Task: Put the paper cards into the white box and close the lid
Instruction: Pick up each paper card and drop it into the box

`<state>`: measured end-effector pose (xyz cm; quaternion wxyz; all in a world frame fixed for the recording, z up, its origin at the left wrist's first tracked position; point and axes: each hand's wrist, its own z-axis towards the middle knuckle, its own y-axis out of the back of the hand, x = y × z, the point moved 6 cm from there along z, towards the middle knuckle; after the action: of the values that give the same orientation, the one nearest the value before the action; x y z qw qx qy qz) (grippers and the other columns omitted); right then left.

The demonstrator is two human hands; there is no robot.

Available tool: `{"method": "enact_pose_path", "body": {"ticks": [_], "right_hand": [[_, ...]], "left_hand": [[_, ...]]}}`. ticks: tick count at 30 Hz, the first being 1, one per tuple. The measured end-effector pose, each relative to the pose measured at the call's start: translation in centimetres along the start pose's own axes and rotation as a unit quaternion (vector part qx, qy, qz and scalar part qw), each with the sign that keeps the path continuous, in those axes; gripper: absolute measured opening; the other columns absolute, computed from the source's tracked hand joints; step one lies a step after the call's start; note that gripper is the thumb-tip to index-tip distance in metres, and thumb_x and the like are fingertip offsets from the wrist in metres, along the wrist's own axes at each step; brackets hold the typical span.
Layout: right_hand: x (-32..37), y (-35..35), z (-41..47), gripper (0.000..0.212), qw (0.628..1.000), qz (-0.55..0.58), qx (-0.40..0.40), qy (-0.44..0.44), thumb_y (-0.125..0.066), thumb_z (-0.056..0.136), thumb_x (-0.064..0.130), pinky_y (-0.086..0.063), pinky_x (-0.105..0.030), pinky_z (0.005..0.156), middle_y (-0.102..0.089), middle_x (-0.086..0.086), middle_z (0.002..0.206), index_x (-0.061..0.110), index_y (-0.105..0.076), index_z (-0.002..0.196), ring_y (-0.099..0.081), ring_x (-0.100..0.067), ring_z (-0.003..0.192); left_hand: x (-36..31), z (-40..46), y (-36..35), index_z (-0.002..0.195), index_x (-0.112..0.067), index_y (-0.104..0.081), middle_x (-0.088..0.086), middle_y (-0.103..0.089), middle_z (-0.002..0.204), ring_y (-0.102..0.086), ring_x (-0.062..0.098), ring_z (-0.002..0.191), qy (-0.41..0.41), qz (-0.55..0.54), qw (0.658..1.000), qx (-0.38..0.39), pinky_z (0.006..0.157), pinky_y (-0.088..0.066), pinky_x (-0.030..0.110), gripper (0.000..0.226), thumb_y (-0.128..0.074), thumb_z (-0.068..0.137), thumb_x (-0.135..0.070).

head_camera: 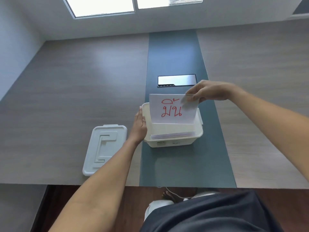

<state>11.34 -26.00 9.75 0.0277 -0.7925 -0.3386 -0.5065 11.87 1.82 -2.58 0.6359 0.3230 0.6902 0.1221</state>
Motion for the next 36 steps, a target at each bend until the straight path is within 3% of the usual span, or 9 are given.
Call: {"method": "enact_pose_path", "body": {"ticks": [6, 12, 15, 18, 22, 26, 30, 36], "right_hand": [[-2.8, -2.8, 1.3, 0.031, 0.995, 0.024, 0.064, -0.072, -0.062, 0.096, 0.008, -0.047, -0.036, 0.108, -0.073, -0.005, 0.124, 0.007, -0.070, 0.126, -0.068, -0.023, 0.118], [-5.0, -6.0, 2.1, 0.035, 0.981, 0.016, 0.133, -0.138, -0.059, 0.099, 0.011, -0.043, -0.029, 0.111, -0.070, -0.001, 0.130, 0.011, -0.065, 0.133, -0.062, -0.018, 0.126], [-6.0, -7.1, 1.9, 0.035, 0.976, 0.014, 0.148, -0.162, -0.060, 0.098, 0.012, -0.044, -0.021, 0.104, -0.067, 0.005, 0.134, 0.015, -0.065, 0.133, -0.058, -0.013, 0.130], [-6.8, -7.6, 2.0, 0.036, 0.971, -0.008, 0.144, -0.193, -0.063, 0.097, 0.016, -0.037, -0.022, 0.111, -0.063, 0.010, 0.136, 0.017, -0.065, 0.133, -0.051, -0.009, 0.133], [-7.1, -8.0, 2.4, 0.042, 0.965, -0.021, 0.133, -0.223, -0.065, 0.096, 0.029, -0.044, -0.023, 0.106, -0.066, 0.001, 0.134, 0.007, -0.063, 0.132, -0.061, -0.010, 0.123], [-7.4, -7.9, 3.0, 0.038, 0.968, -0.050, 0.110, -0.218, -0.066, 0.094, 0.032, -0.050, -0.021, 0.095, -0.071, -0.001, 0.126, 0.008, -0.069, 0.123, -0.066, -0.014, 0.118], [-6.9, -7.5, 3.3, 0.035, 0.979, -0.049, 0.086, -0.180, -0.066, 0.095, 0.031, -0.050, -0.030, 0.105, -0.073, -0.005, 0.122, 0.008, -0.071, 0.122, -0.068, -0.017, 0.117], [-4.3, -4.5, 4.3, 0.031, 0.998, 0.014, -0.031, -0.045, -0.061, 0.099, 0.024, -0.057, -0.035, 0.095, -0.076, -0.008, 0.114, 0.007, -0.067, 0.124, -0.074, -0.023, 0.102]], "left_hand": [[-0.4, -0.1, -0.1, 0.159, -0.019, -0.003, -0.001, -0.008, 0.166, -0.009, 0.013, 0.151, 0.006, -0.009, 1.000, -0.002, 0.110, -0.008, 0.018, 0.055, -0.021, 0.107, -0.023], [-0.2, 0.0, -0.1, 0.159, -0.018, -0.004, 0.002, -0.010, 0.165, -0.010, 0.013, 0.151, 0.013, -0.017, 1.000, -0.004, 0.110, -0.008, 0.017, 0.055, -0.021, 0.107, -0.021], [-0.3, 0.0, -0.1, 0.159, -0.018, -0.004, 0.001, -0.010, 0.165, -0.011, 0.014, 0.151, 0.011, -0.016, 1.000, -0.009, 0.110, -0.008, 0.017, 0.055, -0.021, 0.107, -0.019], [-0.3, -0.1, -0.2, 0.159, -0.018, -0.005, 0.001, -0.011, 0.165, -0.012, 0.015, 0.151, 0.010, -0.014, 1.000, -0.018, 0.111, -0.009, 0.017, 0.055, -0.022, 0.107, -0.018], [-0.3, 0.0, -0.2, 0.159, -0.018, -0.006, 0.001, -0.013, 0.165, -0.013, 0.015, 0.151, 0.005, -0.012, 1.000, -0.024, 0.111, -0.009, 0.017, 0.054, -0.022, 0.107, -0.018], [-0.1, 0.0, -0.2, 0.159, -0.018, -0.007, 0.001, -0.014, 0.165, -0.012, 0.016, 0.151, 0.004, -0.010, 1.000, -0.027, 0.115, -0.010, 0.021, 0.054, -0.022, 0.107, -0.017], [0.0, 0.1, -0.2, 0.159, -0.019, -0.007, 0.002, -0.015, 0.165, -0.012, 0.017, 0.152, 0.004, -0.011, 1.000, -0.029, 0.122, -0.012, 0.032, 0.054, -0.022, 0.106, -0.017], [0.1, 0.3, -0.1, 0.159, -0.018, -0.008, 0.003, -0.015, 0.164, -0.013, 0.016, 0.151, 0.013, -0.005, 1.000, -0.023, 0.115, -0.009, 0.021, 0.054, -0.023, 0.106, -0.016]]}}
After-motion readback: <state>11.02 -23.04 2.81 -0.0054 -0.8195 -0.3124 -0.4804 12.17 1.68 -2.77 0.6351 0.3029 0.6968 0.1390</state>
